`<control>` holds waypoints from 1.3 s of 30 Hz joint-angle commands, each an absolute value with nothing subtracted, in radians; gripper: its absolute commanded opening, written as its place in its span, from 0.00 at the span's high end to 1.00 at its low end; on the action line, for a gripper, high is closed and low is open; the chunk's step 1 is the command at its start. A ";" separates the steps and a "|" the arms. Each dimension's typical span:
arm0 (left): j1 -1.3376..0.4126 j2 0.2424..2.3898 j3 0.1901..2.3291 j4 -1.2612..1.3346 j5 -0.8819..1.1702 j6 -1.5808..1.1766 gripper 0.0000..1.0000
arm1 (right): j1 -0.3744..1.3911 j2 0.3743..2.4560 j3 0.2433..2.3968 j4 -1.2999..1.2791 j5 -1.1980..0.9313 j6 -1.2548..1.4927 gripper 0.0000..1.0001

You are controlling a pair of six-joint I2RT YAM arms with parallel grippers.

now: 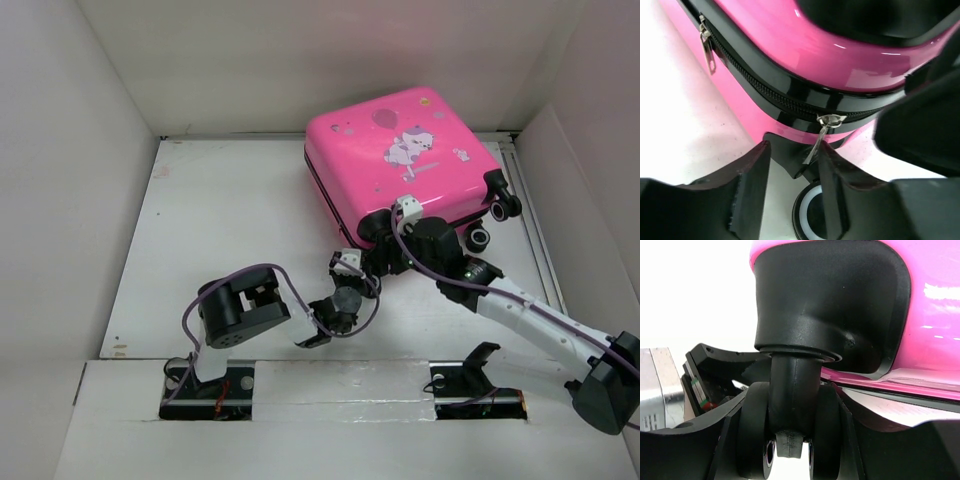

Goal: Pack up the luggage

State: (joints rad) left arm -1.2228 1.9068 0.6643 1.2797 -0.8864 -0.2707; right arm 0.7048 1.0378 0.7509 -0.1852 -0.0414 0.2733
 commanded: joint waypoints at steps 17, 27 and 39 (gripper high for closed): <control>-1.206 1.773 0.618 1.864 -0.857 -0.132 1.00 | 0.787 0.982 0.707 -0.026 -0.312 0.308 0.99; -1.154 1.701 0.518 1.842 -0.876 -0.129 1.00 | 0.750 0.953 0.669 -0.026 -0.288 0.308 1.00; -1.094 1.525 0.388 1.640 -0.686 -0.236 1.00 | 0.723 0.913 0.611 -0.035 -0.261 0.318 1.00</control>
